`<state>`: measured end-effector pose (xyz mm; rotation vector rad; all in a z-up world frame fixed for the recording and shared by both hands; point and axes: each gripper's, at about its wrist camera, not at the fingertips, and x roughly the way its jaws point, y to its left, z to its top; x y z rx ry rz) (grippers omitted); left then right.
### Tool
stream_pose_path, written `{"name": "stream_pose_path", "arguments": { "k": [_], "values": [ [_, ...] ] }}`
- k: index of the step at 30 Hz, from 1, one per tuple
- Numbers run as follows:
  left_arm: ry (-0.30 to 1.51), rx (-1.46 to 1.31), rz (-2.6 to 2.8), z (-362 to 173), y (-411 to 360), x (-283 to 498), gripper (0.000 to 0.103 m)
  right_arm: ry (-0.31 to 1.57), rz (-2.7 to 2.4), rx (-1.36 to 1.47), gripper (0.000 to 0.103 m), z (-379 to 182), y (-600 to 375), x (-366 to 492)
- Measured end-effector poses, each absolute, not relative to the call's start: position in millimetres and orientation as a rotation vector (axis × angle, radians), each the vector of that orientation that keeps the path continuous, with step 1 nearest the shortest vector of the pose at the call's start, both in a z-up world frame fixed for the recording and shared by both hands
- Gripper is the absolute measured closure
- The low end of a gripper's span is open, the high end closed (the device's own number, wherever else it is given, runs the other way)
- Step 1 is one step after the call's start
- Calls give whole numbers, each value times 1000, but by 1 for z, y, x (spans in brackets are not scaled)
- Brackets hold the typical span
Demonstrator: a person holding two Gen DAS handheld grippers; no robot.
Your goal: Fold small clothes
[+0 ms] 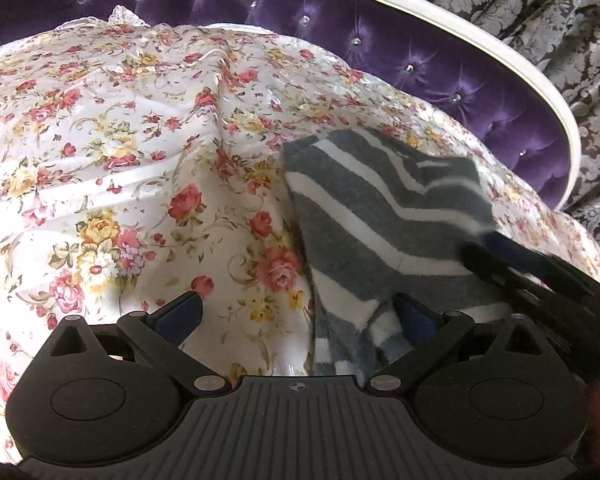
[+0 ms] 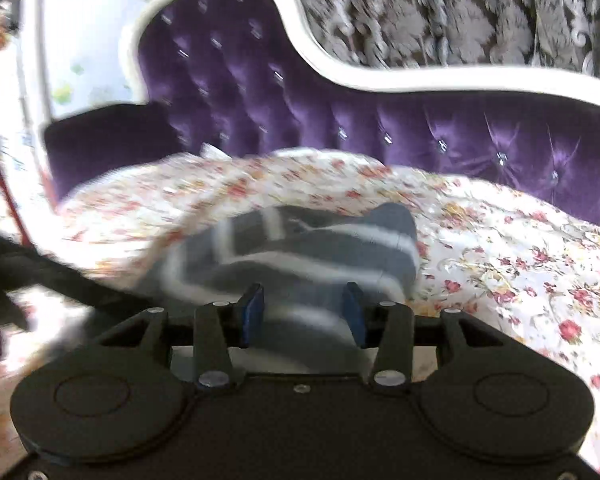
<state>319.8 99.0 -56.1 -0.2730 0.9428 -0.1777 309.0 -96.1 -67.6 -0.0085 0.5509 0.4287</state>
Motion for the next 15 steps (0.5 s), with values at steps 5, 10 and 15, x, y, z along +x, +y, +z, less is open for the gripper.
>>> {"name": "stream_pose_path", "arguments": {
  "k": [5, 10, 15],
  "values": [
    [929, -261, -165, -56, 97, 322, 2, 597, 389, -23, 48, -80, -81, 335],
    [877, -327, -215, -45, 103, 313, 2, 591, 411, 51, 40, -69, -99, 325],
    [898, -463, -341, -45, 103, 305, 1, 580, 396, 262, 26, -63, -139, 315]
  ]
}}
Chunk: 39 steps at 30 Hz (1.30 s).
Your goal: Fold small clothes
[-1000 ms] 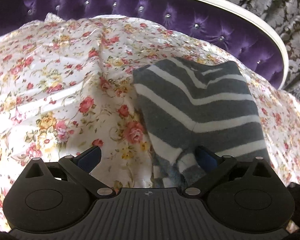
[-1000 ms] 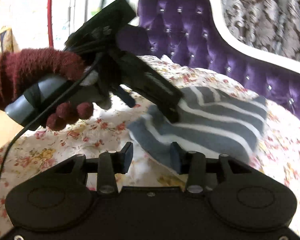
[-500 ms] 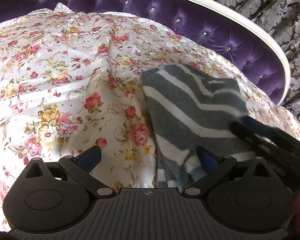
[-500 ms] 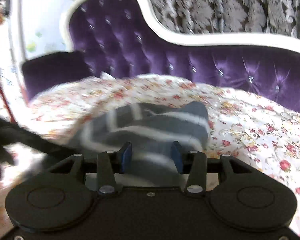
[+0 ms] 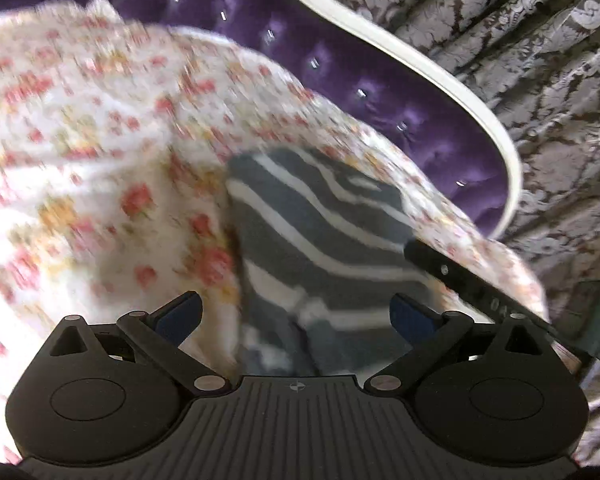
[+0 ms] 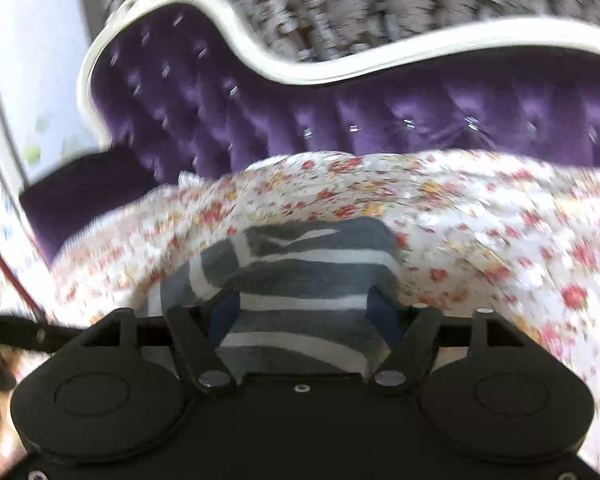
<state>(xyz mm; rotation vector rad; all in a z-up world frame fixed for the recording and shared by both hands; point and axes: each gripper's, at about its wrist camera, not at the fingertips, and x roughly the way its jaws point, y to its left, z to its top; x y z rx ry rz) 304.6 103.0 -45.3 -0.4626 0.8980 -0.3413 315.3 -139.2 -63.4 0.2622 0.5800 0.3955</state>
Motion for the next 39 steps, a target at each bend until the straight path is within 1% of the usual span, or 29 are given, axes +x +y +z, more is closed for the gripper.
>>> {"name": "stream_pose_path", "arguments": {
  "k": [3, 8, 10, 13, 22, 28, 30, 31, 33, 34, 35, 36, 39],
  "values": [
    [965, -430, -362, -54, 94, 300, 1, 623, 408, 383, 25, -72, -158, 318],
    [982, -367, -342, -64, 88, 292, 1, 699, 467, 509, 24, -97, -170, 327],
    [972, -384, -335, -64, 90, 293, 1, 682, 497, 510, 24, -100, -168, 326],
    [945, -388, -340, -62, 86, 298, 1, 676, 535, 520, 20, -101, -164, 331],
    [891, -371, -380, -64, 68, 308, 1, 663, 585, 586, 19, -109, -162, 350],
    [902, -380, -386, -63, 69, 308, 4, 662, 586, 569, 20, -108, -158, 351],
    [901, -405, -373, -62, 72, 307, 22, 665, 571, 548, 27, -106, -157, 350],
    [901, -414, -361, -62, 75, 306, 26, 667, 560, 534, 29, -105, -156, 349],
    [910, -434, -366, -62, 79, 306, 49, 673, 540, 512, 41, -103, -155, 348],
    [915, -451, -379, -63, 81, 307, 53, 678, 526, 501, 44, -103, -155, 348],
    [916, -462, -383, -64, 82, 308, 61, 682, 509, 488, 50, -102, -155, 348],
    [914, -471, -385, -64, 84, 308, 67, 689, 498, 478, 53, -101, -155, 348],
    [907, -475, -403, -61, 85, 308, 72, 691, 484, 451, 58, -95, -153, 345]
  ]
}}
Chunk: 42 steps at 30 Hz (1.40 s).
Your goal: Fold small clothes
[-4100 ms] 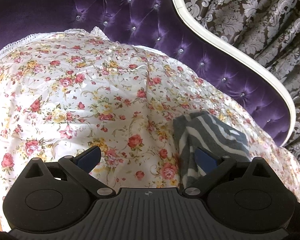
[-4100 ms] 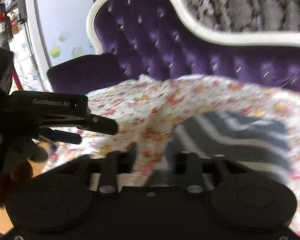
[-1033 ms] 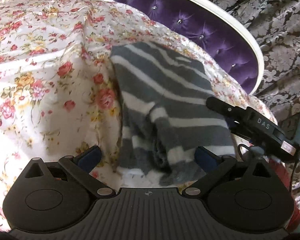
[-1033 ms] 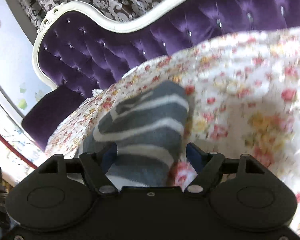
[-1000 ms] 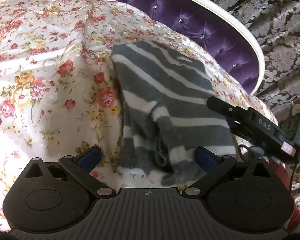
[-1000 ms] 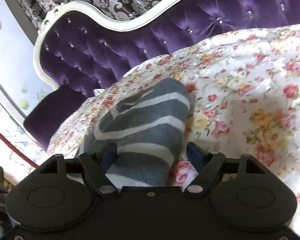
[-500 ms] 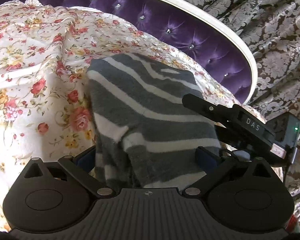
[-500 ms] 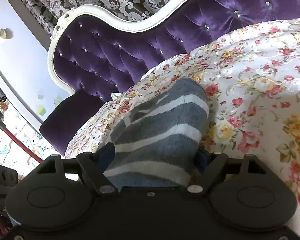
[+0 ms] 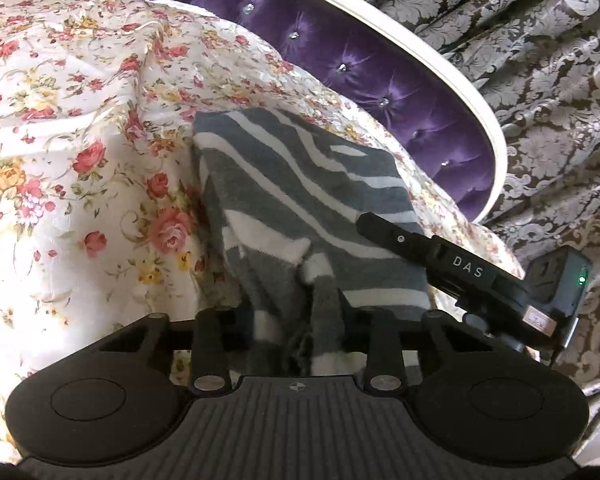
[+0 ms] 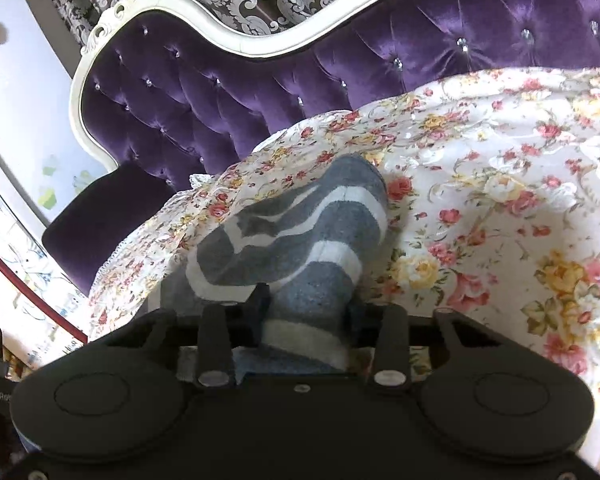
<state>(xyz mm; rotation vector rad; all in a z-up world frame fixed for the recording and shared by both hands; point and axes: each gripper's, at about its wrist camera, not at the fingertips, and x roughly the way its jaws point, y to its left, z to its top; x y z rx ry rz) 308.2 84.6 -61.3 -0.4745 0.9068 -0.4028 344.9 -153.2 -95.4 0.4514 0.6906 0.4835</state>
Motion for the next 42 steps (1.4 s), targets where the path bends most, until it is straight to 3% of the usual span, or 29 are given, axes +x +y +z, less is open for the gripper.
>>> {"name": "stream_pose_path", "arguments": {
  "k": [7, 17, 26, 32, 37, 42],
  "values": [
    [883, -532, -489, -46, 84, 280, 73, 725, 475, 448, 60, -72, -153, 320],
    [907, -448, -549, -17, 55, 165, 73, 809, 471, 433, 60, -58, -169, 218],
    [953, -417, -390, -48, 61, 100, 68, 793, 400, 394, 55, -61, -178, 141],
    [878, -434, -313, -57, 69, 92, 51, 703, 276, 302, 46, -68, -185, 129],
    [765, -311, -235, -41, 61, 62, 52, 612, 260, 254, 46, -57, -182, 109],
    [620, -183, -221, -14, 48, 30, 52, 535, 329, 183, 59, -42, -171, 75]
  ]
}}
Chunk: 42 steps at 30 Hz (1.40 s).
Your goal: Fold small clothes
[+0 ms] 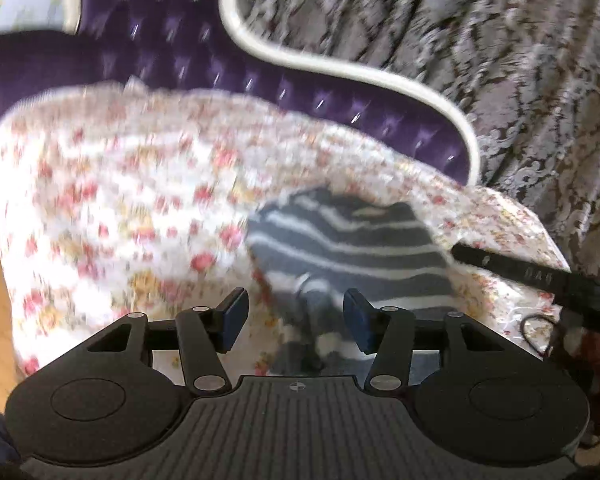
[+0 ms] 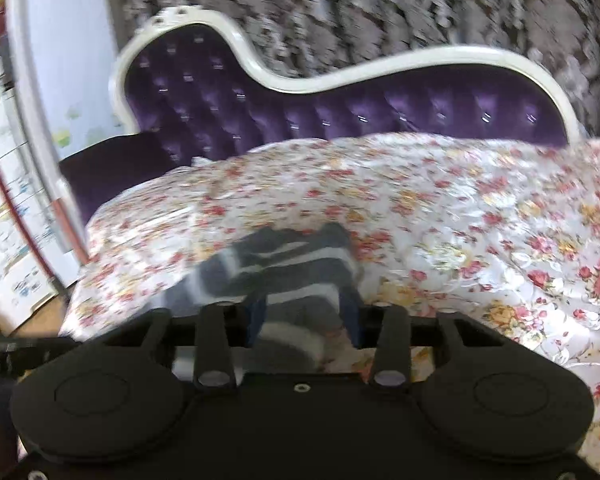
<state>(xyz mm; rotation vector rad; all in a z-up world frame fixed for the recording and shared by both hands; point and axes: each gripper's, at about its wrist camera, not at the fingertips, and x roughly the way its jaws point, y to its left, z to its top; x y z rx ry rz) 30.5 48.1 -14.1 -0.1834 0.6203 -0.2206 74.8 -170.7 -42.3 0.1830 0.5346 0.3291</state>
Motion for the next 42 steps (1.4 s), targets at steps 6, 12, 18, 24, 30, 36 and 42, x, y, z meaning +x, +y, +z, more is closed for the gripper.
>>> {"name": "stream_pose_path", "arguments": {
  "k": [6, 12, 18, 24, 30, 36, 42],
  "values": [
    [560, -149, -316, -4, 25, 31, 51, 524, 406, 158, 63, -38, -152, 43],
    [604, -187, -320, -23, 17, 51, 50, 673, 405, 128, 64, -65, -140, 44],
    [647, -197, -283, -43, 22, 58, 51, 686, 392, 136, 64, -70, -147, 48],
    [669, -179, -238, -54, 23, 63, 47, 685, 394, 149, 64, -72, -148, 43],
    [721, -313, -257, -65, 40, 63, 44, 562, 362, 170, 63, -49, -158, 40],
    [731, -315, -255, -64, 39, 67, 42, 526, 368, 167, 56, -37, -156, 85],
    [749, -308, -256, -63, 40, 73, 37, 579, 360, 182, 43, -57, -156, 134]
  ]
}}
